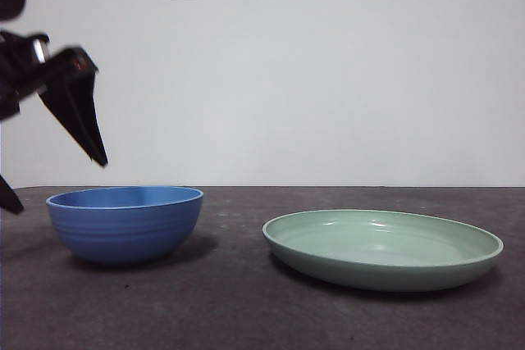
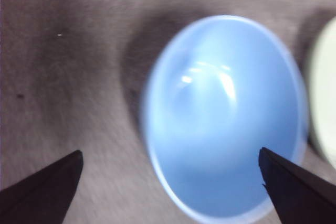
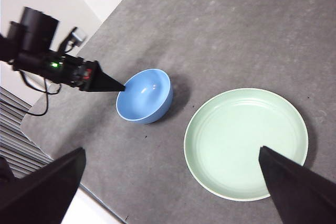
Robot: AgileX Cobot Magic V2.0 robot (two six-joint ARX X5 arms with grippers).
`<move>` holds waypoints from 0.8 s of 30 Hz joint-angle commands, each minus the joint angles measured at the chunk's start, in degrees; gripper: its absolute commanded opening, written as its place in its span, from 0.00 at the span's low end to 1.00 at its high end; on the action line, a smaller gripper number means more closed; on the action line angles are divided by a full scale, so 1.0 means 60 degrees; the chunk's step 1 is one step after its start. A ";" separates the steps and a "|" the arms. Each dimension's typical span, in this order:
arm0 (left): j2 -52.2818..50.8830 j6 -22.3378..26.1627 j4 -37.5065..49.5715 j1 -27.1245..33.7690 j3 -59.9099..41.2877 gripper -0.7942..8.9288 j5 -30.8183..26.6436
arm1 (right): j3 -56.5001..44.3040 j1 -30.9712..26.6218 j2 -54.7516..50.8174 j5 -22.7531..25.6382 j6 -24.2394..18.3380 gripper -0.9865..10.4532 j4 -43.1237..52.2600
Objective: Pick up the blue bowl, put it on the green plate, put it on desk
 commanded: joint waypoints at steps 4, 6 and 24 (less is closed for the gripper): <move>0.0969 -0.0011 0.0266 -0.0015 0.0361 0.68 -0.0015 | 0.0127 0.0040 0.0040 0.0000 -0.0047 0.58 0.0084; 0.1147 -0.0036 0.0339 -0.0015 0.0379 0.62 -0.0015 | 0.0127 0.0040 0.0040 0.0022 -0.0058 0.58 0.0084; 0.1428 -0.0379 0.0714 -0.0015 0.0379 0.12 -0.0022 | 0.0127 0.0040 0.0040 0.0492 -0.0073 0.58 0.0080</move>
